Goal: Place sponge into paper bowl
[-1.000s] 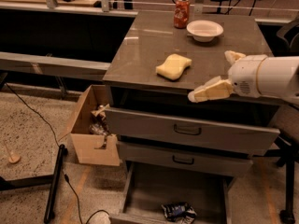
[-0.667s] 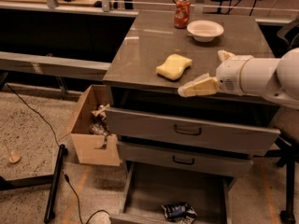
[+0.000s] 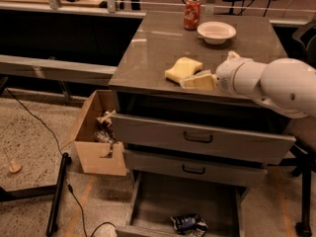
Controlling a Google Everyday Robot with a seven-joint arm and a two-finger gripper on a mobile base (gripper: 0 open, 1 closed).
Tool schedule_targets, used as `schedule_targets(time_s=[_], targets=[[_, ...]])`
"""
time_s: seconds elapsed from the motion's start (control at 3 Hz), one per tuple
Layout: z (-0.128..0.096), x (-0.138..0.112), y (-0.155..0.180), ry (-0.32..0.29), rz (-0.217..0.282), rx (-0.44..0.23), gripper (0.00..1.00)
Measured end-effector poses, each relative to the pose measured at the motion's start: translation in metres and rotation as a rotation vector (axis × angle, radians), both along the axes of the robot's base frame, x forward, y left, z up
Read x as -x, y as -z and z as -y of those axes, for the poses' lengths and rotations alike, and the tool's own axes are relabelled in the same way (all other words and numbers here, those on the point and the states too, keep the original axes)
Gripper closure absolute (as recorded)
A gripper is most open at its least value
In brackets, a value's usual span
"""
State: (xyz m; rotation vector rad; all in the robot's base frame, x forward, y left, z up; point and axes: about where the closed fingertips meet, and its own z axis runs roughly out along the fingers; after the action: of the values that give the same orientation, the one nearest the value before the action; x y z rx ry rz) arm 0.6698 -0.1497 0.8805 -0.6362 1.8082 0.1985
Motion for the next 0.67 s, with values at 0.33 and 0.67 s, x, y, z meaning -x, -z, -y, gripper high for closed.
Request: schedule_targets(time_s=[0.33, 0.67], targets=[[-0.01, -0.017, 0.011, 0.012, -0.007, -0.024, 0.0], [-0.019, -0.028, 0.019, 0.013, -0.024, -0.041, 0.0]])
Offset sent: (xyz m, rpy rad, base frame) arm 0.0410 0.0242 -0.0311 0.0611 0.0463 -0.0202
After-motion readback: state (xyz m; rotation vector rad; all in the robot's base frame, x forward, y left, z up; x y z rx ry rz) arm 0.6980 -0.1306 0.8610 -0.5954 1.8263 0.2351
